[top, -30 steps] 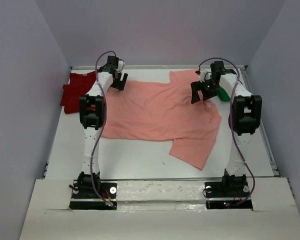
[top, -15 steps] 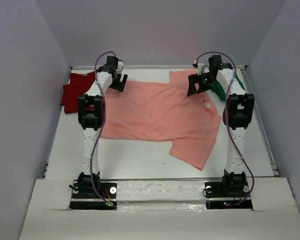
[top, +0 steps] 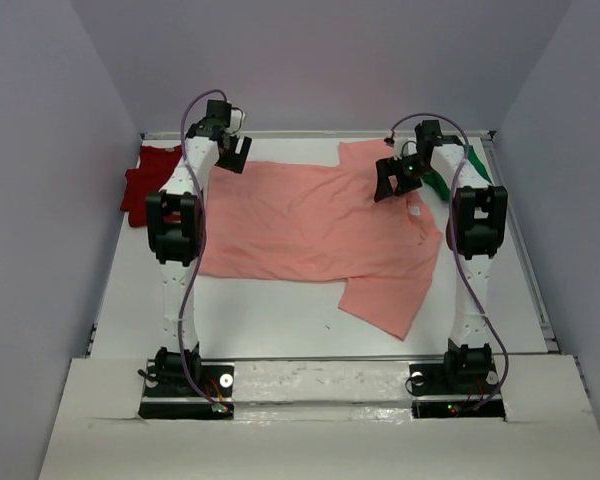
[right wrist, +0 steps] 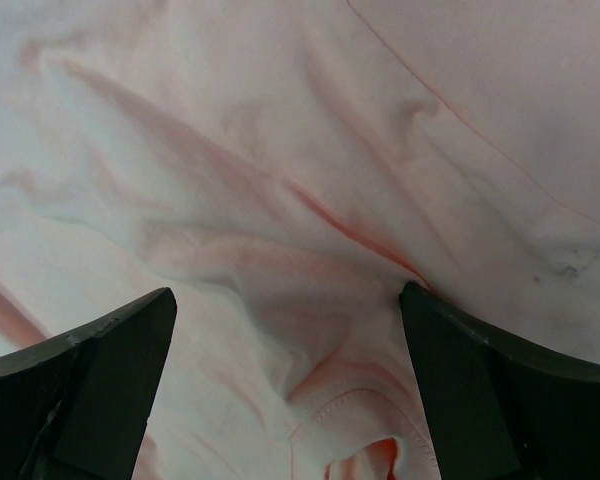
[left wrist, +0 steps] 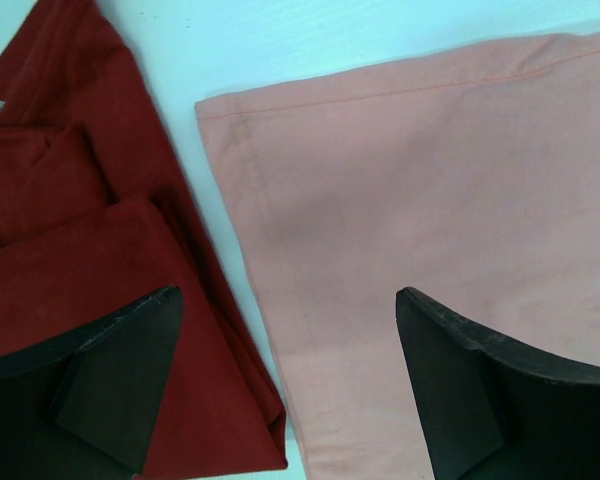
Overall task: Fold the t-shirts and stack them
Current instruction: Flatten out the tshirt
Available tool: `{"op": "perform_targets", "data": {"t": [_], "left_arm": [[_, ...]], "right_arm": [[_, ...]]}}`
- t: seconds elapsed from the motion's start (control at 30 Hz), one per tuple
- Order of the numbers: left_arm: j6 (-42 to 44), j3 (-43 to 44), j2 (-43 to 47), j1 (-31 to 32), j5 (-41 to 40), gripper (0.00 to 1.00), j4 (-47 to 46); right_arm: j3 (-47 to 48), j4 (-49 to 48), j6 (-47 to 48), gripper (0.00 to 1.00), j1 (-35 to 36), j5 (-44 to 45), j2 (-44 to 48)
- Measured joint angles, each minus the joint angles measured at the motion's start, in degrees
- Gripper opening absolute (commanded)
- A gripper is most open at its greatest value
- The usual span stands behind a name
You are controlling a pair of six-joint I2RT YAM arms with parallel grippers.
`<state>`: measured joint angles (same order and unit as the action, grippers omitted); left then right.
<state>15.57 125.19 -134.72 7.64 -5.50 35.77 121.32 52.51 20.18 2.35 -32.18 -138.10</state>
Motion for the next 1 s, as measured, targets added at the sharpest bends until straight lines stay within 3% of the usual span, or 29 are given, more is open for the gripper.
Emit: {"op": "perform_targets", "data": {"t": [0.6,1.0], "left_arm": [[0.0,-7.41,9.81,0.0,-0.76,0.99,-0.83],[-1.18,-13.64,12.7,0.0,-0.66,0.99,-1.03]], "right_arm": [[0.26,-11.02,-0.37,1.0,0.0,7.34,-1.36],[10.73,-12.83,-1.73,1.0,0.0,6.51,-8.13]]}}
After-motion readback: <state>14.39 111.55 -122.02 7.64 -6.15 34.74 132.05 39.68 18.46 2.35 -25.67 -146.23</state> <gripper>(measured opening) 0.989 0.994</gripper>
